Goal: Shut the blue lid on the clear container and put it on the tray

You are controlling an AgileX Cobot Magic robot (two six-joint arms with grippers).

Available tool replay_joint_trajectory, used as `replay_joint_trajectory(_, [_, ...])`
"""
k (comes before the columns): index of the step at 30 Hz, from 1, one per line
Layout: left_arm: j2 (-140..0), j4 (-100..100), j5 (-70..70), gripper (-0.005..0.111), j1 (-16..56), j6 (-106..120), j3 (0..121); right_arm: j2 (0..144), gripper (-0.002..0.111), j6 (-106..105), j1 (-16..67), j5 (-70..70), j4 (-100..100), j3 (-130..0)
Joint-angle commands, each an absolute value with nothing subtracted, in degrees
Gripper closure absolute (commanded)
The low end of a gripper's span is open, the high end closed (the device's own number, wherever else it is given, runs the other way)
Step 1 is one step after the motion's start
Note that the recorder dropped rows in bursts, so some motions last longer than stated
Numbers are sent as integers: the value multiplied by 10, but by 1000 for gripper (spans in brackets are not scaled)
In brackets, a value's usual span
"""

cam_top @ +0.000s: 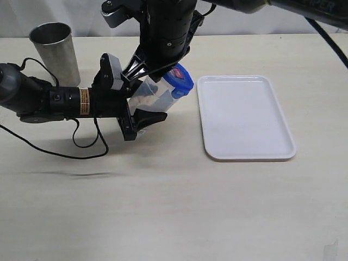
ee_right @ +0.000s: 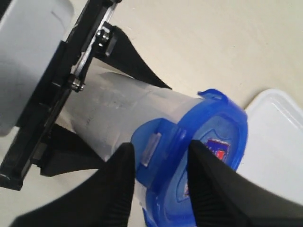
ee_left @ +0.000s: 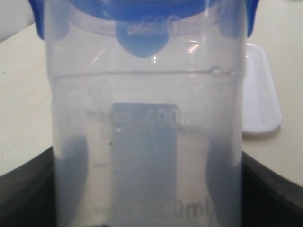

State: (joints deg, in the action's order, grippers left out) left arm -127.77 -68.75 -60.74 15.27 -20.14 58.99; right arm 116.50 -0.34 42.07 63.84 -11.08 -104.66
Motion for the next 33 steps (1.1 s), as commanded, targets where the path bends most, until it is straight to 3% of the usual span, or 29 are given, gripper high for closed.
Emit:
replay_joint_trajectory(1, [-1272, -693, -660, 107, 158, -177, 591, 1153, 76, -41, 428, 616, -35, -1033])
replay_joint_trajectory(18, [-1272, -687, -698, 107, 158, -170, 591, 1004, 76, -92, 425, 593, -19, -1003])
replay_joint_trajectory(20, [-1272, -683, -700, 107, 158, -170, 591, 983, 79, -74, 425, 559, -46, -971])
replay_joint_trajectory(25, [-1269, -681, -700, 107, 155, -168, 591, 912, 104, -20, 425, 467, -138, -856])
replay_joint_trajectory(33, [-1269, -681, -700, 107, 154, -168, 591, 848, 104, 109, 386, 375, -248, -701])
